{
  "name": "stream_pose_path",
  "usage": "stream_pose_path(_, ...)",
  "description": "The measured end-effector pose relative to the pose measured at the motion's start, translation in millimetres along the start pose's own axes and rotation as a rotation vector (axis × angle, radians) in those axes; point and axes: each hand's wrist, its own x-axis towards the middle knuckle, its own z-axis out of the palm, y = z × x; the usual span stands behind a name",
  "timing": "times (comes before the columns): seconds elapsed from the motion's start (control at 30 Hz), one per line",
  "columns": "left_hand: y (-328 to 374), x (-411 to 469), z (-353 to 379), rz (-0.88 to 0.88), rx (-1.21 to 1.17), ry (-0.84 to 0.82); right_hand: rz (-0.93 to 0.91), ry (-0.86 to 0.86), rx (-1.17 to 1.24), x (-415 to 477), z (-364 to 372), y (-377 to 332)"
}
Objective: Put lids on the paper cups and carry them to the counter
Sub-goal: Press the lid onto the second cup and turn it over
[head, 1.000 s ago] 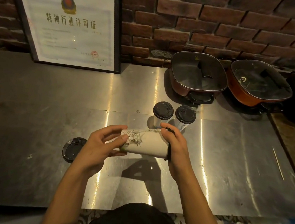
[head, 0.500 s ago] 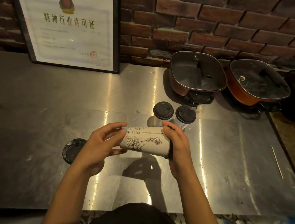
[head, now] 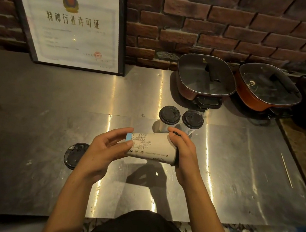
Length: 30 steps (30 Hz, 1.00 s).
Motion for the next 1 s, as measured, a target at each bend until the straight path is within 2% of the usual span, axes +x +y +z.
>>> stream_pose_path(0.1,1.6,1.7,1.9,-0.025,0.005,0.045,0.004,0.000,0.012,0.2,0.7,-0.8)
stream_pose_path(0.3,1.0,-1.4,-0.8,0.012,0.020,-0.016,0.006,0.017,-0.011,4.9,-1.1,1.6)
stream_pose_path(0.47,1.6,1.8,5.5,-0.024,0.066,0.021,-0.006,0.004,-0.002,2.8,-0.5,1.3)
stream_pose_path(0.63,1.1,0.0,2.1,0.043,0.033,-0.033,-0.005,0.004,-0.001,2.7,-2.4,2.1)
stream_pose_path(0.8,0.9,3.7,7.4,-0.024,0.089,-0.006,-0.018,0.008,0.002,3.9,-3.5,3.9)
stream_pose_path(1.0,-2.2,-0.6,5.7,0.105,0.160,-0.050,-0.009,0.020,0.018,3.5,-7.3,4.0)
